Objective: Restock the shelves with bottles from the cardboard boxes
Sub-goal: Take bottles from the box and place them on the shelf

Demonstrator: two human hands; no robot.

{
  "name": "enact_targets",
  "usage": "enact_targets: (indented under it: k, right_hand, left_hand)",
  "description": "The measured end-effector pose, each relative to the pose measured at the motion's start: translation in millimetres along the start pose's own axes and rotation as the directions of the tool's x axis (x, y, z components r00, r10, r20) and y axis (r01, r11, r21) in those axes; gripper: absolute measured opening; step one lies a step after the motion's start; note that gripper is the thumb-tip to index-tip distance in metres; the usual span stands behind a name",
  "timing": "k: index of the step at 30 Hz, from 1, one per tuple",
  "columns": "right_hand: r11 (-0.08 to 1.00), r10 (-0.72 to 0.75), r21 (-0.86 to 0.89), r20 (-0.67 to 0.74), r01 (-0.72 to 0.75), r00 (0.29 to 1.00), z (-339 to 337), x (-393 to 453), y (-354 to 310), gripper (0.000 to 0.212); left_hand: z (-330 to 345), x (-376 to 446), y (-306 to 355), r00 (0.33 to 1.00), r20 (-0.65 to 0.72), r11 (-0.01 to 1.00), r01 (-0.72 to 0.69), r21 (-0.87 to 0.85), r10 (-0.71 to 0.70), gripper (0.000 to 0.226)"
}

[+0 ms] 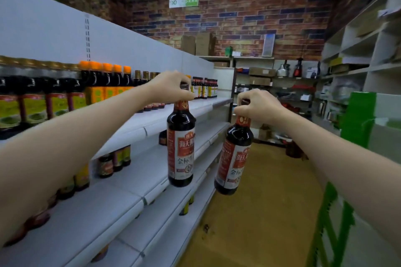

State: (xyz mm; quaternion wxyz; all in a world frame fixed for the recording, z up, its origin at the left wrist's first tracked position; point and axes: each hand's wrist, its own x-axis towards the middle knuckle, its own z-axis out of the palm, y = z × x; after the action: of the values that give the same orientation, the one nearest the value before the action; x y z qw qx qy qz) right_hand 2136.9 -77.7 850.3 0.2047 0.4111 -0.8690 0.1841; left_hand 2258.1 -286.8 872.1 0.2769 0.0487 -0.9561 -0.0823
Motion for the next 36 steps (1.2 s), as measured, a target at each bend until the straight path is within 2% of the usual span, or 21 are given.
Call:
enact_targets:
  k: [5, 9, 14, 21, 29, 36]
  right_hand:
    - [0.993, -0.075, 0.095, 0.038, 0.071, 0.996, 28.7, 78.5, 57.1, 0.020]
    - [0.984, -0.130, 0.133, 0.055, 0.121, 0.990, 60.8, 142.2, 103.9, 0.017]
    - [0.960, -0.214, 0.190, 0.030, 0.205, 0.976, 97.3, 228.8, 161.4, 0.016]
    - [0.903, -0.358, 0.255, 0.003, 0.345, 0.934, 132.3, 365.5, 216.6, 0.018]
    - [0.814, -0.415, 0.401, -0.106, 0.421, 0.904, 197.5, 494.3, 245.3, 0.017]
    - [0.767, -0.495, 0.374, -0.172, 0.522, 0.851, 251.3, 616.2, 242.2, 0.018]
  left_hand:
    - [29.6, 84.4, -29.0, 0.992, 0.125, 0.999, -0.033, 0.003, 0.032, 0.024]
    - [60.6, 150.5, -56.0, 0.990, 0.144, 0.998, -0.021, 0.051, 0.014, 0.024]
    - [95.3, 234.6, -78.9, 0.998, 0.065, 0.994, 0.017, 0.110, -0.024, 0.023]
    - [122.9, 338.8, -110.9, 0.988, -0.059, 0.981, 0.147, 0.124, -0.141, 0.028]
    - [151.0, 440.4, -162.7, 0.966, -0.145, 0.940, 0.242, 0.240, -0.212, 0.024]
    - [170.6, 512.2, -243.0, 0.948, -0.202, 0.913, 0.296, 0.280, -0.246, 0.025]
